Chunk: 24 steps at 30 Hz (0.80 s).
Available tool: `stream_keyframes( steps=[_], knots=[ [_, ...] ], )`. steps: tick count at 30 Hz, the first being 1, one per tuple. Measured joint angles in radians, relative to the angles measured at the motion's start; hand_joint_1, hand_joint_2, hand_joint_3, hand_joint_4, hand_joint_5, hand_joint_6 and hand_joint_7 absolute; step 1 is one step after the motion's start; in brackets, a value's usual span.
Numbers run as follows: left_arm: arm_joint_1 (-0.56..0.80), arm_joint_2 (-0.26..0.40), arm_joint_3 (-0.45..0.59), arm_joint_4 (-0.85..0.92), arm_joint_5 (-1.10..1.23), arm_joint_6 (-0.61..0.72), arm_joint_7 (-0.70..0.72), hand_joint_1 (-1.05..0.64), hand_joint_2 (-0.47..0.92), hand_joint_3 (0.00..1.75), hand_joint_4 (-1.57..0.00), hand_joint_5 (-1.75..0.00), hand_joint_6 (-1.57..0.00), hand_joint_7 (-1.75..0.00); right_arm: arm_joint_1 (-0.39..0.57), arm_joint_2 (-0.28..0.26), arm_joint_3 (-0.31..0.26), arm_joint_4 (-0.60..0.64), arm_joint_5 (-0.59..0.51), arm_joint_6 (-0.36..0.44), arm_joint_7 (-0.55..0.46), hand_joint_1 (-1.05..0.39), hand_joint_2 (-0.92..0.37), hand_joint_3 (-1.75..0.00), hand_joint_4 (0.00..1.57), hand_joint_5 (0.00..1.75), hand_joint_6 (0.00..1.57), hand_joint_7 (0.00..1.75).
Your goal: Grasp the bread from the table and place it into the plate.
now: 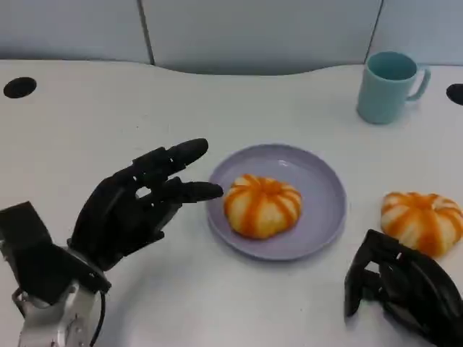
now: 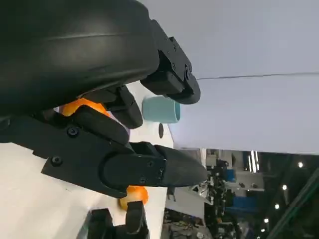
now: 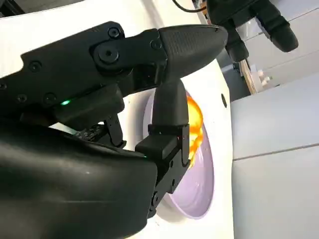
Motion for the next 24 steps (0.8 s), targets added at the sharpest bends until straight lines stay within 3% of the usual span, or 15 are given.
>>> stream_keyframes(
  steps=[5,6,7,9,13,24],
  knots=[
    [0.058,-0.015,0.018,-0.081,-0.037,0.107,0.010,-0.75,0.92,0.33,-0.43,-1.00,-0.68,-0.11,-0.003,0.000,-0.002,0.000,0.004,0.010,0.003,-0.52,-0.92,-0.24,0.67,1.75,0.58,1.51],
    [0.060,-0.015,0.021,-0.087,-0.037,0.117,0.011,-0.65,0.92,0.41,-0.59,-1.41,-0.70,-0.73,-0.003,0.000,-0.003,0.001,0.004,0.011,0.003,-0.53,-0.92,-0.26,0.67,1.75,0.58,1.53],
    [0.078,-0.026,0.031,-0.115,-0.050,0.129,0.024,-0.61,0.92,0.44,-0.63,-1.58,-0.57,-1.20,-0.006,0.002,0.000,0.002,0.002,0.012,0.003,-0.53,-0.92,-0.27,0.67,1.75,0.58,1.54],
    [0.173,-0.076,0.076,-0.203,-0.122,0.146,0.066,-0.55,0.92,0.47,-0.68,-1.71,-0.44,-1.63,-0.003,0.005,0.000,0.003,0.000,0.005,0.003,-0.52,-0.92,-0.28,0.66,1.75,0.57,1.55],
    [0.327,-0.102,0.108,-0.259,-0.159,0.213,0.098,-0.53,0.92,0.48,-0.72,-1.74,-0.43,-1.74,-0.003,0.002,-0.002,0.005,0.000,0.000,0.004,-0.52,-0.92,-0.28,0.67,1.75,0.57,1.56],
    [0.390,-0.083,0.108,-0.306,-0.133,0.214,0.089,-0.50,0.92,0.38,-0.83,-1.75,-0.53,-1.75,-0.009,0.005,-0.002,0.019,0.000,-0.004,0.013,-0.53,-0.92,-0.26,0.67,1.75,0.56,1.55]
  ],
)
